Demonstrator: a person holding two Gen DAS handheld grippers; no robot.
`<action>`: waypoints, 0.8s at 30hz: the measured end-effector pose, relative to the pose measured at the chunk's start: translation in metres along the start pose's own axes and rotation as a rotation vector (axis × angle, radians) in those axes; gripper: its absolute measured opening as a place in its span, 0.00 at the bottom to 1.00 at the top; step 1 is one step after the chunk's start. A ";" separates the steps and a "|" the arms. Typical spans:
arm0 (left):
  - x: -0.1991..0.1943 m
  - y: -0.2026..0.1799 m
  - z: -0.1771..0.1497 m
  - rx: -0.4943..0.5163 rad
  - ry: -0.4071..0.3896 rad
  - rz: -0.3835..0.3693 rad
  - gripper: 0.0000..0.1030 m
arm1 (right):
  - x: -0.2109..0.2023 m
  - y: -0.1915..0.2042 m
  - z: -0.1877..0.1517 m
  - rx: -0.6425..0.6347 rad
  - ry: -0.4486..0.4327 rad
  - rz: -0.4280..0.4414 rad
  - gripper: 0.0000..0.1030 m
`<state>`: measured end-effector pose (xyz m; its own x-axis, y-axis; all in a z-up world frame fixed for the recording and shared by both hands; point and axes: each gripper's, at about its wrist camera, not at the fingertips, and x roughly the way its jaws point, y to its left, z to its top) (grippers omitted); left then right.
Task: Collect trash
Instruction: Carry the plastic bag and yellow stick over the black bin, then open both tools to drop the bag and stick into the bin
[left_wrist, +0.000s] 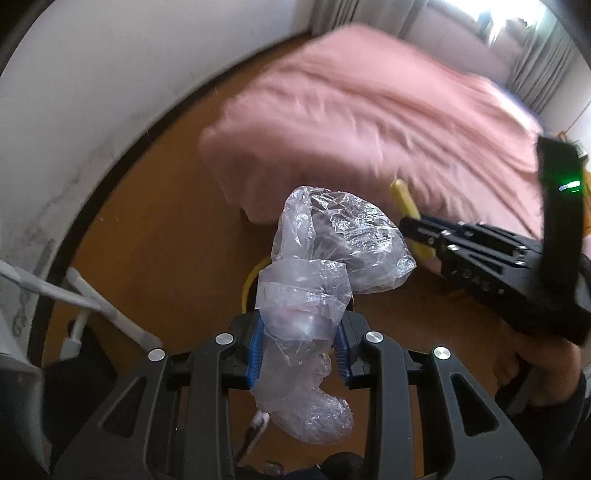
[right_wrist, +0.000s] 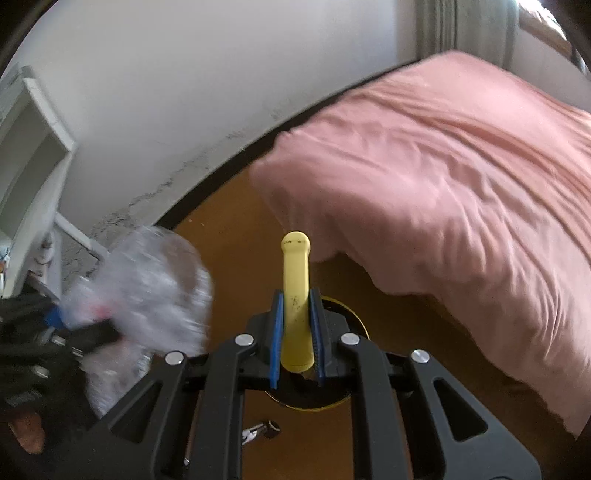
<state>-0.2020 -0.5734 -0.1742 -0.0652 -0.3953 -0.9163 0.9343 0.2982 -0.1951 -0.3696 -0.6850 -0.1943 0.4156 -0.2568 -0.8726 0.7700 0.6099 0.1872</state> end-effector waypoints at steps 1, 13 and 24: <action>0.013 -0.004 0.001 -0.006 0.025 -0.003 0.30 | 0.008 -0.006 -0.006 0.013 0.014 0.000 0.14; 0.098 -0.001 0.015 -0.079 0.183 0.100 0.30 | 0.061 -0.023 -0.035 0.047 0.130 -0.003 0.14; 0.088 -0.003 0.013 -0.063 0.167 0.067 0.61 | 0.062 -0.023 -0.034 0.044 0.138 0.009 0.14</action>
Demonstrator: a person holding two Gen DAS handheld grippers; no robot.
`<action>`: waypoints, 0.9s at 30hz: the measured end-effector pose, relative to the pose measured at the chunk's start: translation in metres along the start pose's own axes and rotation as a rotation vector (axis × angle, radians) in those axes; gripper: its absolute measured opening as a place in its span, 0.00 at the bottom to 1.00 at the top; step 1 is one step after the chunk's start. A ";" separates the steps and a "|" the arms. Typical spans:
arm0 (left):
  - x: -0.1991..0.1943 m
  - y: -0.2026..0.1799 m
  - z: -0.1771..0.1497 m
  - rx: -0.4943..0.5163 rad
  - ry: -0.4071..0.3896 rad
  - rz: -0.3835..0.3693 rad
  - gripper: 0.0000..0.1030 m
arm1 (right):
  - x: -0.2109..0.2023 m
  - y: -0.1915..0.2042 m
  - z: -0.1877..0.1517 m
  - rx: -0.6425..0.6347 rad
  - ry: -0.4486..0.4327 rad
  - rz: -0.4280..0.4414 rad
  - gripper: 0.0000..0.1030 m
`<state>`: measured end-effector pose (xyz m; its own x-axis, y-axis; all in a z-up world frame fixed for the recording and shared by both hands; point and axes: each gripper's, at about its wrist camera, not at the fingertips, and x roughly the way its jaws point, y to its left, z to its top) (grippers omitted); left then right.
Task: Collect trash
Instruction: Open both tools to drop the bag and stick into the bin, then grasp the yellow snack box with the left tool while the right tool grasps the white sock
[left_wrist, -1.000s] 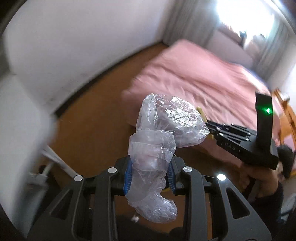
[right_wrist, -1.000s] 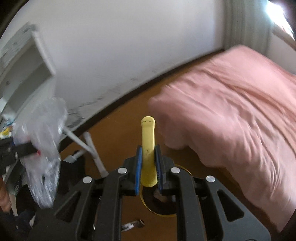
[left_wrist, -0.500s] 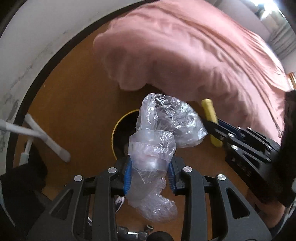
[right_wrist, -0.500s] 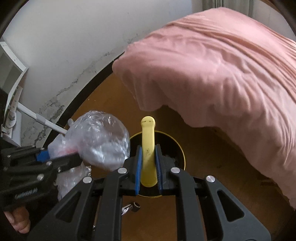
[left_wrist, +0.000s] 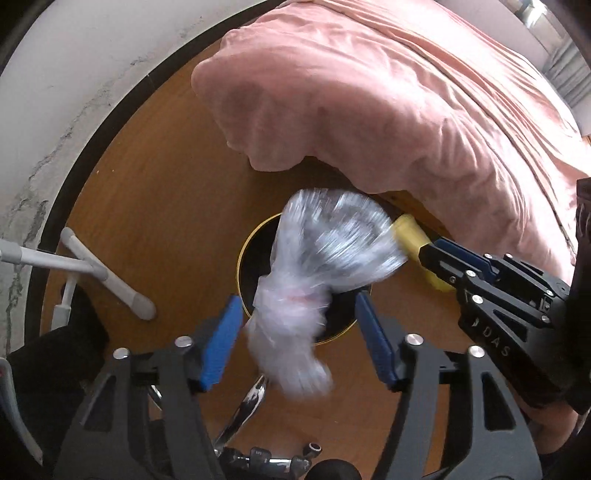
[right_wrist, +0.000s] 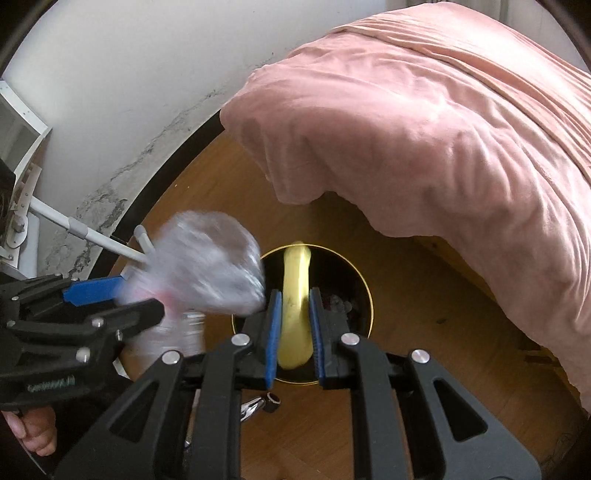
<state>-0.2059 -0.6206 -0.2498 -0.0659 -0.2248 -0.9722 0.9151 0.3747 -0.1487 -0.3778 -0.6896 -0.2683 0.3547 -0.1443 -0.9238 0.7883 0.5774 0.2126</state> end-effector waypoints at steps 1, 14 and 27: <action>-0.001 0.000 -0.001 -0.003 0.000 0.000 0.61 | 0.000 0.000 0.001 0.000 0.000 0.001 0.14; -0.036 0.019 -0.006 -0.085 -0.146 -0.031 0.72 | -0.030 0.014 0.016 -0.014 -0.084 -0.004 0.56; -0.259 0.196 -0.074 -0.299 -0.540 0.047 0.86 | -0.129 0.200 0.067 -0.290 -0.331 0.141 0.66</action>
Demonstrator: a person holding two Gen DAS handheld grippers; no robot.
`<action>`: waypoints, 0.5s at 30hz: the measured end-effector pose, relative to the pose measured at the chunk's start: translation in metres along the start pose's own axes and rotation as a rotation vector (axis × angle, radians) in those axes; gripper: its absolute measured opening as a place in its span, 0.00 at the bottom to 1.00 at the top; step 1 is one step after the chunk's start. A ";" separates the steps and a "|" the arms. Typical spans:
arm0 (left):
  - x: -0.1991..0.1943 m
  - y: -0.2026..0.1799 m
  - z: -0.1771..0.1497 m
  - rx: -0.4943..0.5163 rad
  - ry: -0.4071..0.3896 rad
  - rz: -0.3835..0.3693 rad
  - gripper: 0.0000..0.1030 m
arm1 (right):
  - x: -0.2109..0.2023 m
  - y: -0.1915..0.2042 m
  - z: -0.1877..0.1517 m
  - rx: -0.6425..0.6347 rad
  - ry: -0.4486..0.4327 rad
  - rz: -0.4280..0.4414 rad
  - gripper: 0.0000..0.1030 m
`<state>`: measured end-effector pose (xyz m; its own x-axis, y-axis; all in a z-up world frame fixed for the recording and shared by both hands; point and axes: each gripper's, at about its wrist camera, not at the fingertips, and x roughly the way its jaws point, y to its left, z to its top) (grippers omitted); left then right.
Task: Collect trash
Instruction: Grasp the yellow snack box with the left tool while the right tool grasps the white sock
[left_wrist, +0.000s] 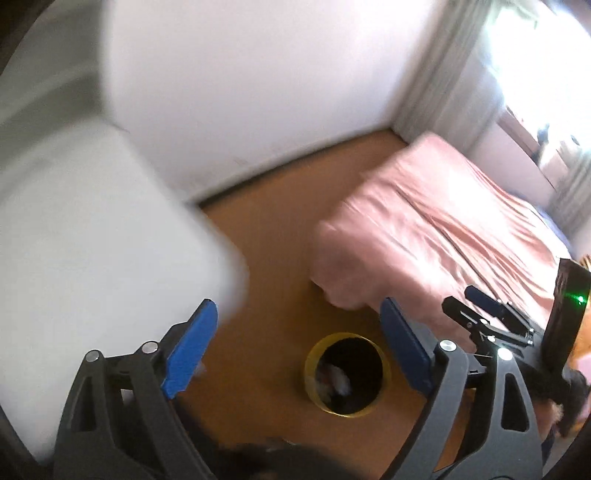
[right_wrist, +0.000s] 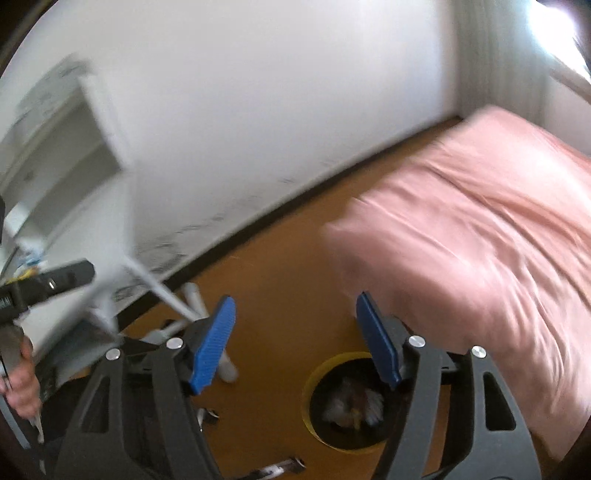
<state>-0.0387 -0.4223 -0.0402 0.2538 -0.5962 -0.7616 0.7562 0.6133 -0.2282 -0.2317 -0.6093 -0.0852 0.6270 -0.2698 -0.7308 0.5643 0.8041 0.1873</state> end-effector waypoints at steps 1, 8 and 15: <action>-0.020 0.021 0.001 -0.001 -0.027 0.034 0.87 | 0.004 0.031 0.009 -0.047 -0.001 0.039 0.66; -0.155 0.210 -0.042 -0.011 -0.126 0.409 0.87 | 0.031 0.236 0.025 -0.337 0.051 0.305 0.66; -0.237 0.359 -0.107 -0.137 -0.119 0.628 0.87 | 0.049 0.430 -0.009 -0.560 0.137 0.534 0.66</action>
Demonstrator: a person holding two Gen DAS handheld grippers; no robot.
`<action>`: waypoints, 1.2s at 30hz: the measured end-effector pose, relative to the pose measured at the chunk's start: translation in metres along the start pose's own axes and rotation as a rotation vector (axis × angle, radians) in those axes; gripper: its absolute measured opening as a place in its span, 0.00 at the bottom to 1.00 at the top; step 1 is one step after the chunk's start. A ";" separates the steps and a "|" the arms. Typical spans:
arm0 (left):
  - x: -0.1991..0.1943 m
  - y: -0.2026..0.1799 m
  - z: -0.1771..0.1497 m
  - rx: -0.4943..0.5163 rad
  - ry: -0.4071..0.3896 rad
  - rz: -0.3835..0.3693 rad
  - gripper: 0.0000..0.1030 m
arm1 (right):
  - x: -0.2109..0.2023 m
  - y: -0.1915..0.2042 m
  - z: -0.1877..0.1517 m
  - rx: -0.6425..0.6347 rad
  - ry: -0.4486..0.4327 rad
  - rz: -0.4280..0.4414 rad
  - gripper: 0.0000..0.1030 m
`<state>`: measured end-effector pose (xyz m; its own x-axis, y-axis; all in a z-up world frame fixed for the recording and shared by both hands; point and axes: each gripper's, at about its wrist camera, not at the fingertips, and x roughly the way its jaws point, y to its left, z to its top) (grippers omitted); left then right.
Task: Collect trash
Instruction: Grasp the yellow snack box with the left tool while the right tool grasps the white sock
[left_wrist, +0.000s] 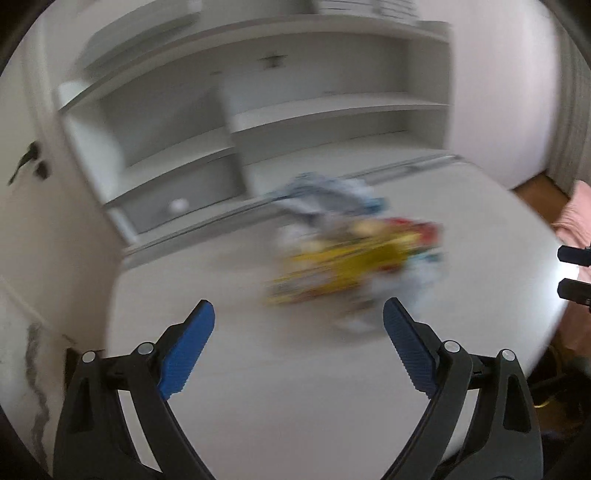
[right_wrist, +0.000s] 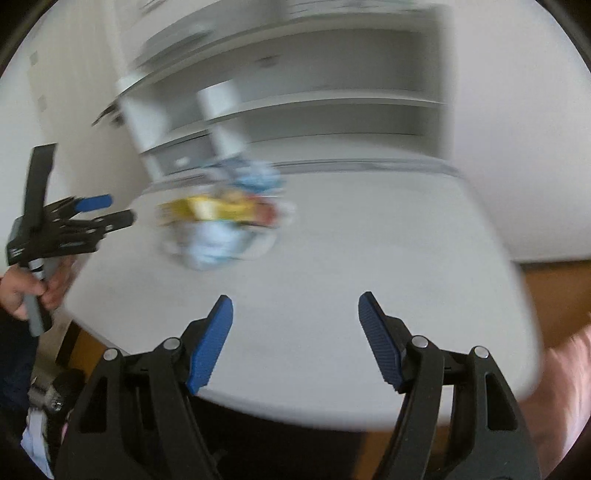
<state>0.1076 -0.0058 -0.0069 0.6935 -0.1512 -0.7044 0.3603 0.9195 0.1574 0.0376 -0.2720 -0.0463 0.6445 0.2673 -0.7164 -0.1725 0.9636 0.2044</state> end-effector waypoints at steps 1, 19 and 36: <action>0.002 0.013 -0.003 0.002 -0.003 0.007 0.87 | 0.009 0.012 0.005 -0.009 0.011 0.017 0.66; 0.057 0.033 0.002 0.066 -0.036 -0.105 0.87 | 0.118 0.064 0.048 -0.083 0.114 -0.002 0.11; 0.088 -0.020 0.007 0.308 0.037 -0.125 0.35 | 0.074 0.051 0.036 -0.087 0.062 0.047 0.11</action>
<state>0.1654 -0.0403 -0.0671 0.6109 -0.2380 -0.7551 0.6169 0.7410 0.2655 0.1036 -0.2037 -0.0646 0.5874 0.3092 -0.7479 -0.2671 0.9464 0.1815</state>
